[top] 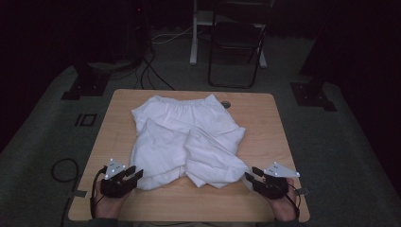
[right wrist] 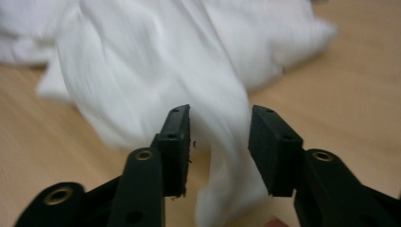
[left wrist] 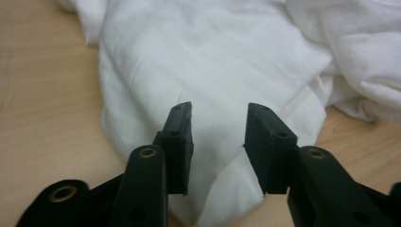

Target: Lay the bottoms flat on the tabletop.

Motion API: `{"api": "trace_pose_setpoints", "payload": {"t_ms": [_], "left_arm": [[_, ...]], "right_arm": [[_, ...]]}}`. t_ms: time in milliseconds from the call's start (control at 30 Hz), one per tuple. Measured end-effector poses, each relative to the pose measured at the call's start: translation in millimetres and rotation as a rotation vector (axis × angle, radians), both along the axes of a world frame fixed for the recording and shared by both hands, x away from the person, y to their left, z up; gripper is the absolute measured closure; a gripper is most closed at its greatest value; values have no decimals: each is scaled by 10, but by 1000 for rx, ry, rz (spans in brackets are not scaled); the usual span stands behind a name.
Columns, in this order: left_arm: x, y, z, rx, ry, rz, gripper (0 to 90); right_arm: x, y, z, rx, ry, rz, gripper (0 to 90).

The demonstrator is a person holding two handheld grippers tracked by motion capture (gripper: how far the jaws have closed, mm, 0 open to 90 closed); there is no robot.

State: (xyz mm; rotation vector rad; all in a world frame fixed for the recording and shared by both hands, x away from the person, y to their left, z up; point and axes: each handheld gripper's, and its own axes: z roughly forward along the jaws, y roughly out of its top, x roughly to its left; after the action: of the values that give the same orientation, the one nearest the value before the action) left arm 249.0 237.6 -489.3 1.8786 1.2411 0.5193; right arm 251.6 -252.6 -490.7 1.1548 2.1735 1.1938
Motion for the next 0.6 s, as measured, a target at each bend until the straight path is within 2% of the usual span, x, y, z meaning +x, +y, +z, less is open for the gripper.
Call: {"api": "trace_pose_setpoints", "payload": {"t_ms": [167, 267, 333, 367, 433, 600], "left_arm": [[238, -167, -36, 39, -2, -15, 528], [380, -259, -126, 56, 13, -27, 497], [447, -320, -213, 69, 37, -35, 487], [447, -320, -213, 69, 37, -35, 488], [464, -391, -334, 70, 64, -40, 490], [481, -436, -448, 69, 87, -44, 505]], "right_arm": [[228, 282, 182, 15, -46, 28, 521], [419, 500, 231, 11, -45, 52, 490], [566, 655, 241, 12, -35, 68, 469], [566, 655, 241, 12, -35, 68, 469], [804, 888, 235, -1, -14, 73, 417], [1060, 1201, 222, -31, 20, 90, 356]]}}
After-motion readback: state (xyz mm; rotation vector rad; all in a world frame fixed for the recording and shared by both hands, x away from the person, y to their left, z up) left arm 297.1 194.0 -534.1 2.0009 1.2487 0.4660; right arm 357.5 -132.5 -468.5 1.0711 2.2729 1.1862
